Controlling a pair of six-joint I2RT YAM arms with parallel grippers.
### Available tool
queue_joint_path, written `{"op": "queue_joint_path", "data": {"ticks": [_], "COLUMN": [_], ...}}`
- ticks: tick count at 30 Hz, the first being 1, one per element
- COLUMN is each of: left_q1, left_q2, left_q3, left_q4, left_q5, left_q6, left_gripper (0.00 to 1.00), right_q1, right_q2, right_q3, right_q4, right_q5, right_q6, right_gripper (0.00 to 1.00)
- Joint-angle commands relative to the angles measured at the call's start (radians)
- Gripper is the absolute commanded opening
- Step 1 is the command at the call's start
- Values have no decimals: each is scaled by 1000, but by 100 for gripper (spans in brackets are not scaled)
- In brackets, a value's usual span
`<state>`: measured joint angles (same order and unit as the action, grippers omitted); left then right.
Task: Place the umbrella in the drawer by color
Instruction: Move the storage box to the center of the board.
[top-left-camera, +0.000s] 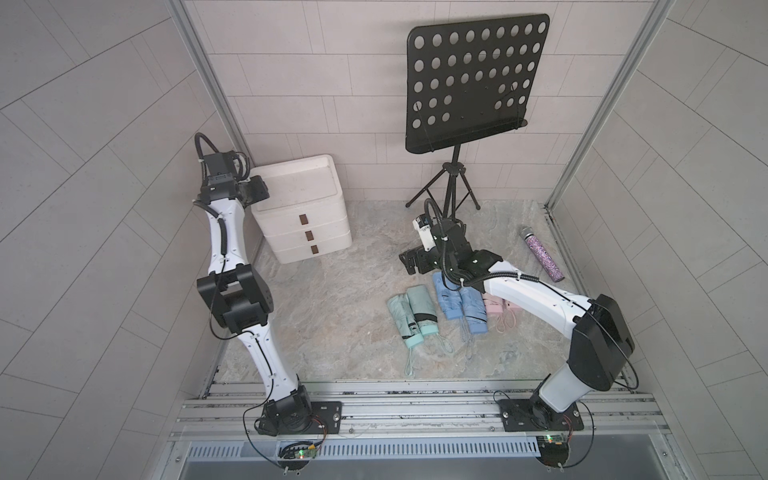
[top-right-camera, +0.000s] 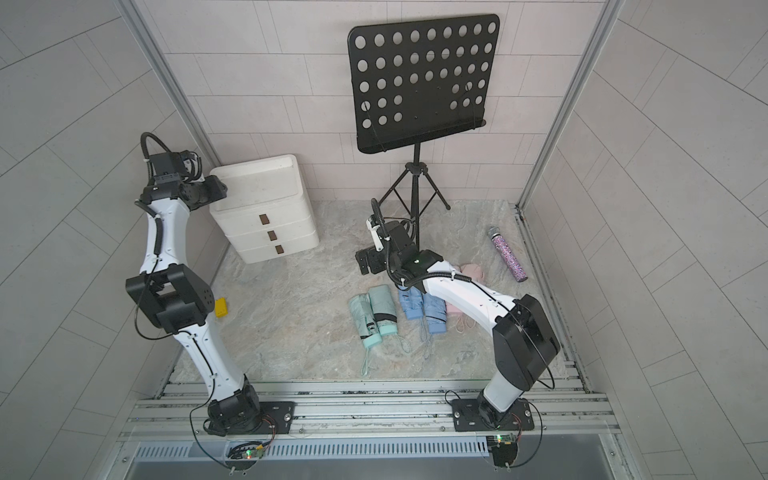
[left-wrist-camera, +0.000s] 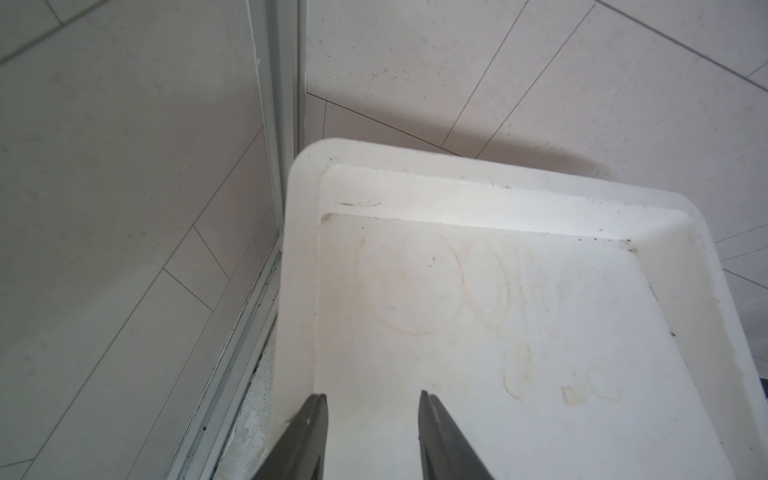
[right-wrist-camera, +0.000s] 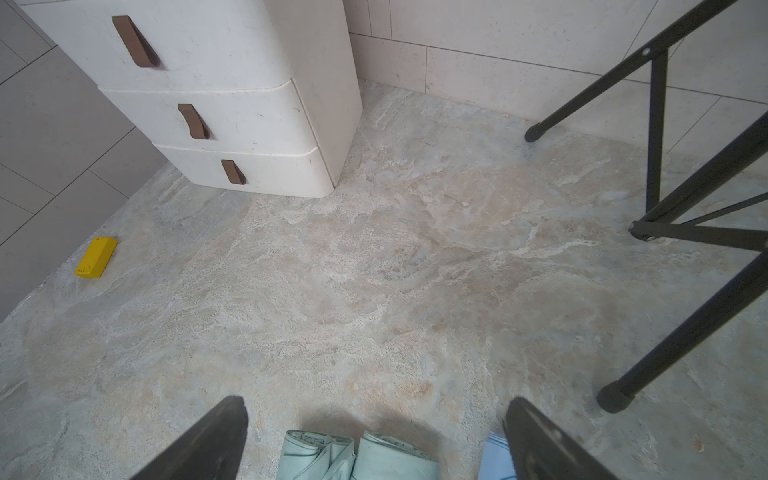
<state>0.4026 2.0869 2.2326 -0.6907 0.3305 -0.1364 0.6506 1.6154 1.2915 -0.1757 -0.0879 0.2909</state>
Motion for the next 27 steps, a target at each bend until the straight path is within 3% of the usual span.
{"op": "queue_joint_path", "data": {"ticks": [1, 11, 27], "left_q1": [49, 57, 22], "left_q2": [-43, -9, 76], "left_q3": [39, 59, 88], "left_q4": [-13, 15, 49], "left_q5": [1, -73, -33], "left_q6": [-49, -29, -21], "left_gripper": [43, 52, 56], "right_q1": [9, 14, 26], "right_q2": [-12, -11, 21], "right_q3": [-3, -3, 25], "right_q4": [15, 10, -10], "right_q5": [0, -1, 7], "right_q6": [-15, -19, -23], "right_gripper": [100, 100, 100]}}
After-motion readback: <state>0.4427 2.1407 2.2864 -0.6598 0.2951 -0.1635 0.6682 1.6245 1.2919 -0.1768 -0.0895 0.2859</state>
